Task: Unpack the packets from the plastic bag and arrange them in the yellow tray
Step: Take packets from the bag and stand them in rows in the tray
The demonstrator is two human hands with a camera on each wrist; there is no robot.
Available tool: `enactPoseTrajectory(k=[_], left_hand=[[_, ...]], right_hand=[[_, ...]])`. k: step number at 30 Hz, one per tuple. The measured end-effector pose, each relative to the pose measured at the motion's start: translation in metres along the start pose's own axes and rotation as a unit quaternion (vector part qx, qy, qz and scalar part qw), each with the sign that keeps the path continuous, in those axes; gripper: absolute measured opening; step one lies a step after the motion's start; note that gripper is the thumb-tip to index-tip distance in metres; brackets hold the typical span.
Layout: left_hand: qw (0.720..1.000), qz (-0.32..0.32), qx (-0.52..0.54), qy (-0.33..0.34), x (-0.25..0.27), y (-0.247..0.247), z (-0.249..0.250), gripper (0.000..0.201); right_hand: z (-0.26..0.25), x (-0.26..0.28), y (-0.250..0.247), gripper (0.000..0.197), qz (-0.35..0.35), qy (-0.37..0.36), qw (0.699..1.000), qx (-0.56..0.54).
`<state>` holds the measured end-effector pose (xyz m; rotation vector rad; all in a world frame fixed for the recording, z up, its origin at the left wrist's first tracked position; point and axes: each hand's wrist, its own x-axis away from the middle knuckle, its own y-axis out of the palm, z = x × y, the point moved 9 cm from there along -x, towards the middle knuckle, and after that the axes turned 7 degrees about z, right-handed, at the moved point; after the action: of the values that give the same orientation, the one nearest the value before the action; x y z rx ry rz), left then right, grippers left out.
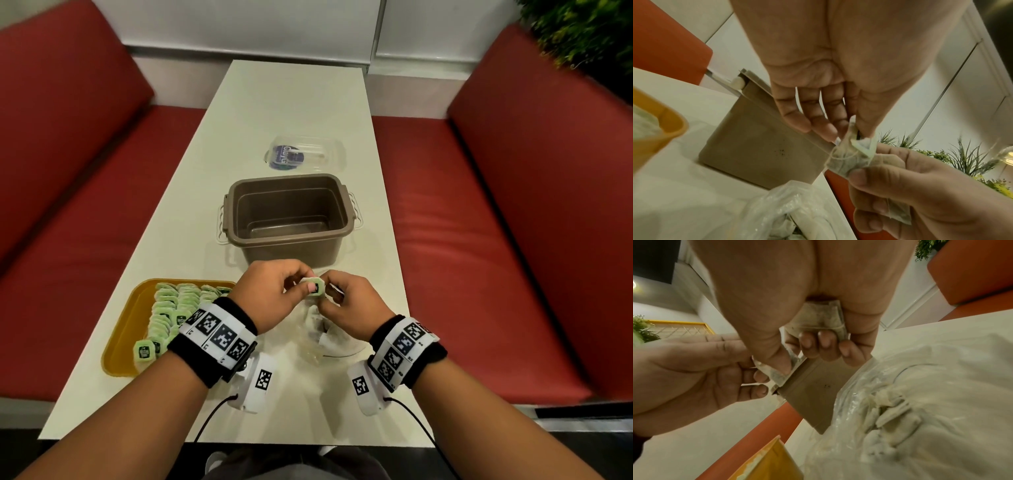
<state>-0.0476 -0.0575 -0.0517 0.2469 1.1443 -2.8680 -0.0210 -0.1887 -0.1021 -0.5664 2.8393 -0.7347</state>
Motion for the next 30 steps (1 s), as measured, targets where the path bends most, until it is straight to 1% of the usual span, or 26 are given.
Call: enactPoseTrajectory(k=[2, 5, 9, 15, 17, 20, 22, 24, 26, 28, 30], left_hand=[[1.000, -0.014, -0.026, -0.005, 0.003, -0.009, -0.005, 0.007], [0.997, -0.041, -0.067, 0.000, 0.010, -0.022, -0.008, 0.006], [0.994, -0.064, -0.092, -0.007, 0.021, -0.045, -0.018, 0.007], [0.984, -0.079, -0.157, -0.036, 0.034, -0.105, -0.055, 0.014], [0.970, -0.117, -0.209, -0.048, 0.040, -0.123, -0.075, 0.018], [0.926, -0.202, -0.311, -0.073, 0.054, -0.136, -0.111, 0.025], [0.904, -0.242, -0.340, -0.090, 0.065, -0.138, -0.132, 0.031], [0.890, -0.280, -0.344, -0.103, 0.077, -0.133, -0.150, 0.036], [0.879, -0.314, -0.342, -0.105, 0.090, -0.123, -0.163, 0.037], [0.873, -0.327, -0.348, -0.098, 0.100, -0.114, -0.171, 0.035], [0.869, -0.325, -0.361, -0.093, 0.107, -0.109, -0.179, 0.031]], right_hand=[[-0.012, 0.000, 0.005, 0.007, 0.009, 0.001, 1.000, -0.003], [-0.029, 0.000, 0.016, 0.009, 0.013, -0.011, 1.000, 0.007], [-0.048, 0.000, 0.041, 0.009, -0.001, -0.018, 1.000, 0.014], [-0.070, -0.001, 0.083, 0.013, -0.021, -0.009, 0.999, 0.046], [-0.075, -0.001, 0.095, 0.016, -0.026, 0.008, 0.999, 0.045], [-0.080, -0.001, 0.116, 0.016, -0.044, 0.031, 0.998, 0.025], [-0.084, -0.001, 0.129, 0.016, -0.054, 0.041, 0.998, -0.021], [-0.088, -0.001, 0.142, 0.015, -0.062, 0.051, 0.995, -0.066], [-0.091, 0.001, 0.152, 0.014, -0.069, 0.059, 0.992, -0.090], [-0.090, 0.001, 0.159, 0.016, -0.070, 0.068, 0.992, -0.085], [-0.087, 0.002, 0.165, 0.017, -0.071, 0.075, 0.993, -0.060]])
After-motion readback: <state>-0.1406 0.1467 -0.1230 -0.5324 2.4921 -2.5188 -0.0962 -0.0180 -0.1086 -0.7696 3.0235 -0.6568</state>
